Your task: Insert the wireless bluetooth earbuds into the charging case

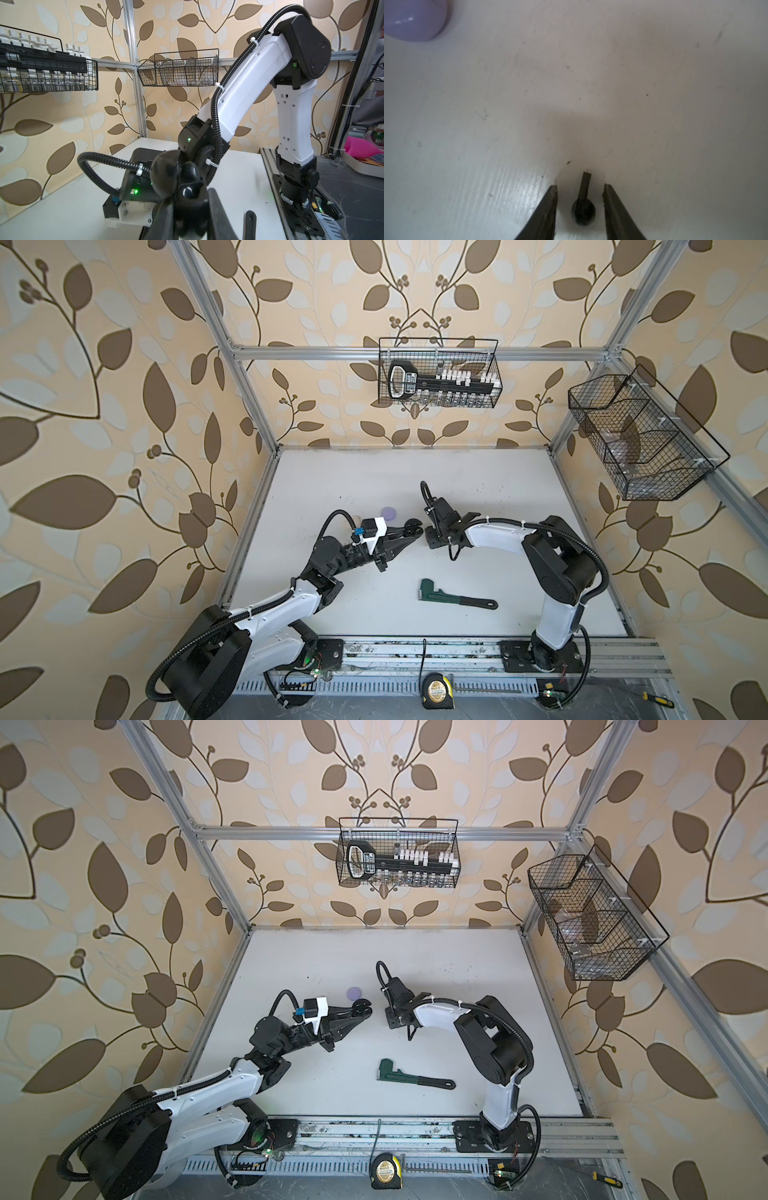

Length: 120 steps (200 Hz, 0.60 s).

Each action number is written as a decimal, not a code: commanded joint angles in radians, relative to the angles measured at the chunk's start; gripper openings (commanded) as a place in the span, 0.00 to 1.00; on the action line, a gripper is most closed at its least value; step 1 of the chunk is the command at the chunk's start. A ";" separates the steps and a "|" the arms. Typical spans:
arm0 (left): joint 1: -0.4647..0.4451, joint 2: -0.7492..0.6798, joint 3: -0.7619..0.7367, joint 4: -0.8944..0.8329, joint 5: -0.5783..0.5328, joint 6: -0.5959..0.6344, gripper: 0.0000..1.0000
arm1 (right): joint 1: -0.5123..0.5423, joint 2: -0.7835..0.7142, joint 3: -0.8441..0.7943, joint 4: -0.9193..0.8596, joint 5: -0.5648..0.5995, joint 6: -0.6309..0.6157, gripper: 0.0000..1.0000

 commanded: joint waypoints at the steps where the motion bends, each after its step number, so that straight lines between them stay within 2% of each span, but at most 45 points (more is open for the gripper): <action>1: -0.005 0.007 0.017 0.073 0.033 -0.015 0.00 | 0.006 -0.002 -0.066 -0.061 0.055 0.015 0.43; 52: -0.004 0.025 0.020 0.092 0.039 -0.027 0.00 | 0.011 -0.063 -0.130 -0.047 0.099 0.037 0.44; 120: -0.001 0.032 0.015 0.106 0.039 -0.033 0.00 | -0.030 -0.058 -0.141 -0.030 0.106 0.043 0.44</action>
